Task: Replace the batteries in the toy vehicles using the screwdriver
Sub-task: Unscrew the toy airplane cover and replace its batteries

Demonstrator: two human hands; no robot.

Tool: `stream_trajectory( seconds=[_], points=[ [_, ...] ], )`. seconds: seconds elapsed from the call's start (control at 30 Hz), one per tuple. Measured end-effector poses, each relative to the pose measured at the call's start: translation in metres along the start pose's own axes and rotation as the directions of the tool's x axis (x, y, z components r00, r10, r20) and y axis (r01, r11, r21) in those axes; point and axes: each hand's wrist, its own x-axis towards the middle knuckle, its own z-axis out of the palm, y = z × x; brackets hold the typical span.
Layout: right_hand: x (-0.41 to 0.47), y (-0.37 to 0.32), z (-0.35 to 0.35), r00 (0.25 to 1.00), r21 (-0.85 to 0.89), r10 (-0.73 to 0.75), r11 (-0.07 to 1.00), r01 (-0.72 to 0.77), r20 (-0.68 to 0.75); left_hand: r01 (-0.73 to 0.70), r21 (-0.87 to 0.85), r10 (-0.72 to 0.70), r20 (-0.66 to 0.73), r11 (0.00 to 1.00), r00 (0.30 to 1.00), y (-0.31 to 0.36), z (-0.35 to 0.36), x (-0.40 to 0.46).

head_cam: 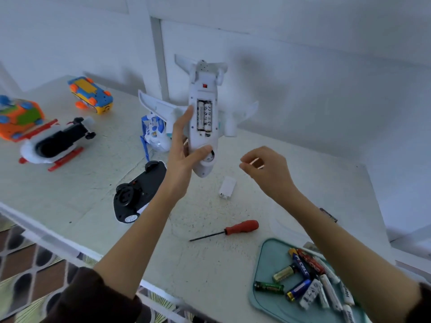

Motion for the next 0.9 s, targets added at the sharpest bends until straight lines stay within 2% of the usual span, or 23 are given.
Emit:
stream_trajectory(
  seconds=[0.1, 0.17, 0.27, 0.43, 0.67, 0.8, 0.9],
  points=[
    [0.003, 0.015, 0.029, 0.941, -0.207, 0.202, 0.967, -0.148, 0.270, -0.025, 0.026, 0.025, -0.008, 0.999, 1.000, 0.004, -0.006, -0.002],
    [0.004, 0.019, 0.045, 0.914, -0.315, 0.258, 0.936, -0.156, 0.312, -0.024, 0.026, 0.024, -0.009, 0.999, 1.000, 0.006, -0.009, -0.004],
    [0.006, 0.012, 0.061, 0.905, -0.345, 0.300, 0.919, -0.190, 0.301, -0.017, 0.022, 0.017, -0.014, 1.000, 1.000, 0.007, -0.014, -0.008],
    [0.011, 0.002, 0.069, 0.855, -0.246, 0.378, 0.920, -0.305, 0.355, -0.024, 0.036, 0.025, -0.042, 0.999, 0.999, 0.004, -0.016, -0.012],
    [0.002, 0.005, 0.060, 0.865, -0.135, 0.346, 0.938, -0.318, 0.364, 0.008, 0.039, -0.005, -0.061, 0.999, 0.998, -0.008, -0.005, -0.013],
    [-0.004, 0.004, 0.035, 0.900, -0.011, 0.350, 0.933, -0.360, 0.262, 0.067, 0.033, -0.064, -0.083, 0.997, 0.995, -0.019, 0.006, -0.011],
    [-0.007, 0.004, 0.011, 0.916, 0.015, 0.346, 0.934, -0.356, 0.206, 0.106, 0.051, -0.100, -0.108, 0.993, 0.989, -0.029, 0.009, -0.009]
  ],
)
